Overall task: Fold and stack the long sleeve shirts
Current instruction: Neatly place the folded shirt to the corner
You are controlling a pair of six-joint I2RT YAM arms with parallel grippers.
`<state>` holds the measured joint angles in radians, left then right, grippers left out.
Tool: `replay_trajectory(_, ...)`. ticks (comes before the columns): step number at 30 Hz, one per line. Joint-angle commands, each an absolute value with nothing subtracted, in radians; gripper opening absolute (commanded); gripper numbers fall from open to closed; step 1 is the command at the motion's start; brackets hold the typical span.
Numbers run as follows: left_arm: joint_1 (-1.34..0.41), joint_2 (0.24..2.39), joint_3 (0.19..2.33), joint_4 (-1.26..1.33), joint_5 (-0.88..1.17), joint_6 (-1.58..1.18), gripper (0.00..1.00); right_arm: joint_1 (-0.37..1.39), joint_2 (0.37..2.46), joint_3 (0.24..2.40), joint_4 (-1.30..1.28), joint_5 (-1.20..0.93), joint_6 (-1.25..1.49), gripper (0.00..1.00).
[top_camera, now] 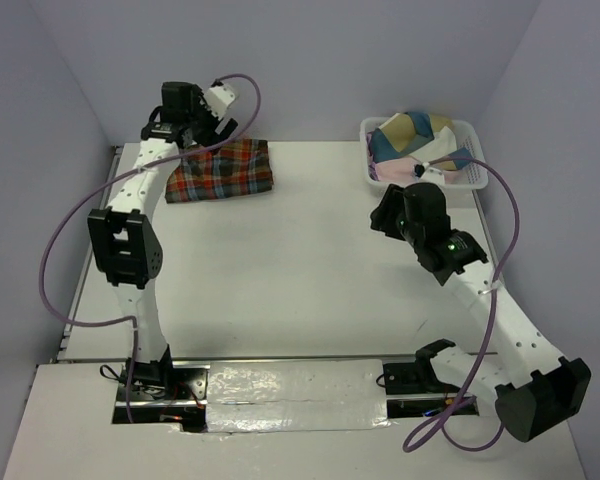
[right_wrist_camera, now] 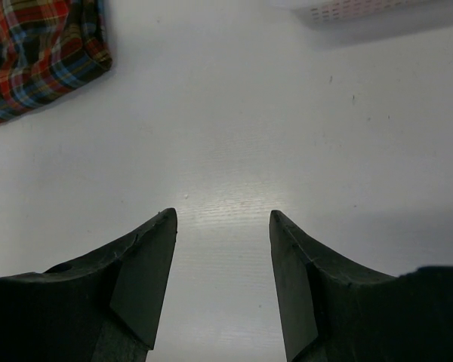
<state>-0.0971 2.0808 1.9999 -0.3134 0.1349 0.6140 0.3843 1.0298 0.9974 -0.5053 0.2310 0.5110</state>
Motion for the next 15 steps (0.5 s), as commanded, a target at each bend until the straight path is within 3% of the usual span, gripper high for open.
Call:
replay_trajectory(1,-0.046,1.949,2.059,-0.631,0.244,0.298,0.99,0.354,1.006,0.956,-0.543,0.184,0.505,0.6)
replay_trajectory(4,0.046,1.843,1.93,-0.764,0.334,0.192,0.98,0.328,1.008,0.879,-0.561,0.126,0.523,0.62)
replay_trajectory(6,0.13,1.775,1.734,-0.775,0.383,0.17,0.99,0.318,0.994,0.822,-0.537,0.085,0.537,0.63)
replay_trajectory(9,0.272,1.573,1.379,-0.758,0.298,0.219,0.98,0.31,0.926,0.619,-0.446,0.029,0.596,0.64)
replay_trajectory(15,0.367,1.428,1.097,-0.704,0.209,0.296,0.98,0.307,0.825,0.493,-0.358,0.005,0.653,0.65)
